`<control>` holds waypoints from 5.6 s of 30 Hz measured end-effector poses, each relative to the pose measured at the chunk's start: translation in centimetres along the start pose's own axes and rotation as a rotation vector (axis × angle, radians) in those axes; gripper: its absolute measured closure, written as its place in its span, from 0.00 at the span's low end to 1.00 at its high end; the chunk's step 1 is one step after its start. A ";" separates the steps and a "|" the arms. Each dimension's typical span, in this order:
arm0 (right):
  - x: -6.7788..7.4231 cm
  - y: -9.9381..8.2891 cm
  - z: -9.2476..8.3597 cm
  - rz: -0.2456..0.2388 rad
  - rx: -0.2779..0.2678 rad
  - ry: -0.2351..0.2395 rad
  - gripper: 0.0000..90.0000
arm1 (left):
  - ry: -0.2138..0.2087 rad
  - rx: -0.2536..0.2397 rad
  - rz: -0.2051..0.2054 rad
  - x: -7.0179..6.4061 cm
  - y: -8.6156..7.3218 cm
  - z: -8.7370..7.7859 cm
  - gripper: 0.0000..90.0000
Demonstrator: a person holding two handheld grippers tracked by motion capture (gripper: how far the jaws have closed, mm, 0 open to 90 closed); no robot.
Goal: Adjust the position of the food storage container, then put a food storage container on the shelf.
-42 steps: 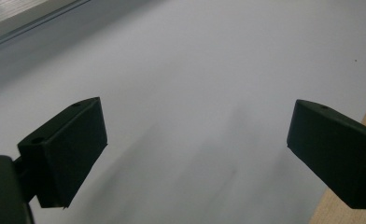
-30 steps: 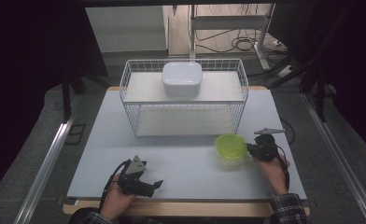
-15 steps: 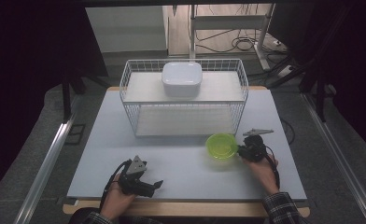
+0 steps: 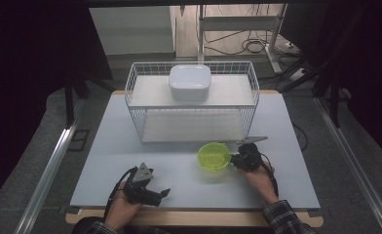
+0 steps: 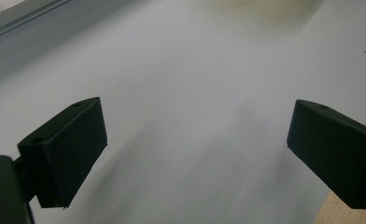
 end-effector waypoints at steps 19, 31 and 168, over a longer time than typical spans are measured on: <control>7.2 0.3 2.7 -0.074 0.038 0.126 1.00 | -0.011 -0.018 0.002 -0.1 0.2 -0.2 0.05; 6.0 0.8 1.4 -0.129 0.003 0.035 0.88 | -0.013 -0.021 -0.014 0.0 0.2 -0.6 0.05; 7.0 11.1 -7.3 0.369 -0.178 0.478 0.91 | 0.058 -0.021 0.027 0.2 -0.4 -2.4 0.06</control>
Point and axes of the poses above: each handheld gripper's, and its own axes: z roughly forward along the jaws, y roughly out of its top, x roughly to its left, the point moved 8 cm from there along z, roughly forward along the jaws, and after that the axes turned 5 degrees about -y, right-handed, at the moved point
